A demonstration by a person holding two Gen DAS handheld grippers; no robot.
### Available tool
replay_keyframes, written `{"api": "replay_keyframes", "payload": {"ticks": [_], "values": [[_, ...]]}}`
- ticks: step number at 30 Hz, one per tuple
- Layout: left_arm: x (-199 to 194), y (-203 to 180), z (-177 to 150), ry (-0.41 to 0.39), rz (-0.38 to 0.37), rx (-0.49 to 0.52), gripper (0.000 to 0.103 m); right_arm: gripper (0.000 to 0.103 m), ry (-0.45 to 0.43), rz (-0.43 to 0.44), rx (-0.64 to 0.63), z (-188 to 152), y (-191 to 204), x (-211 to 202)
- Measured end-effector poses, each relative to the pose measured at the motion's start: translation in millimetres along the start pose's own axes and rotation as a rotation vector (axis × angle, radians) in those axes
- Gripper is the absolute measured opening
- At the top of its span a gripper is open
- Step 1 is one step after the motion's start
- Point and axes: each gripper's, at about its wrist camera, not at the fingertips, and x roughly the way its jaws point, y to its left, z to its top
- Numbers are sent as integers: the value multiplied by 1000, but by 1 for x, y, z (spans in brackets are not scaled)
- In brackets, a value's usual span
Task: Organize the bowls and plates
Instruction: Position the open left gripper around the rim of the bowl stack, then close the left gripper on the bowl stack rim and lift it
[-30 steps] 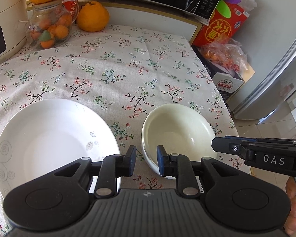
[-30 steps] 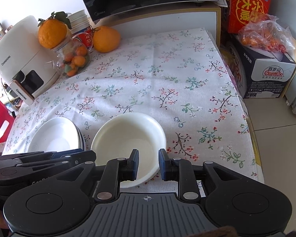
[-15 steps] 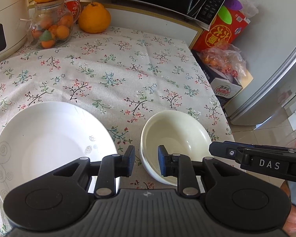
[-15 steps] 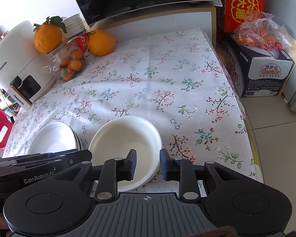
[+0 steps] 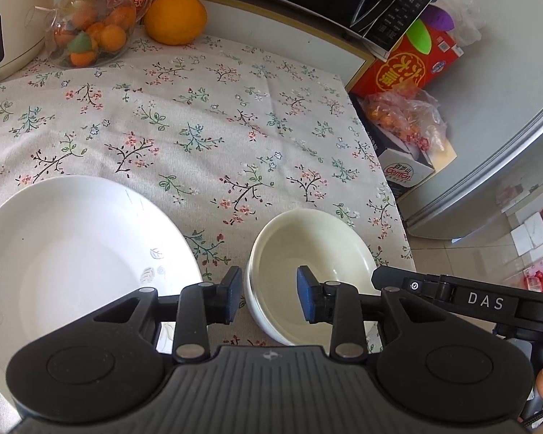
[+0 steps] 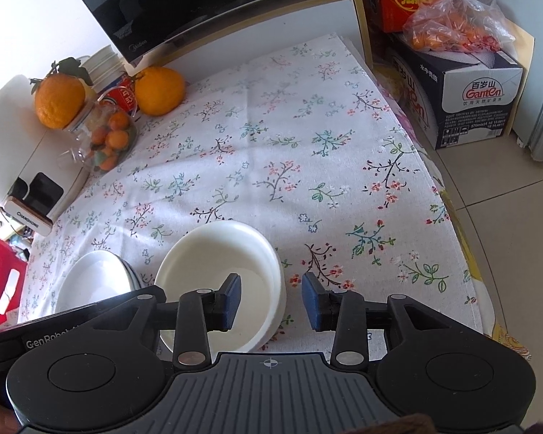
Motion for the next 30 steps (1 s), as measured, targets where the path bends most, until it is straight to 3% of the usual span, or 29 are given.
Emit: {"api": "replay_keyframes", "payload": {"ticks": [9,20,23,25,30], "values": [[10,-4,-1,13,-10,32,32,48,30,4,16,0,-1,12],[23,-9,-4,18,42,85,24,48,84,-12,3,-4,6,34],[25,-8,-4,18,54,82,19,29,106,-19,4,-6,8,42],[24,-8,-5,13,65,88,17,23,93,-49,-19,-7,11,42],[23,-9,-8,12,77,110,12,20,81,-67,-32,-8,12,41]]}}
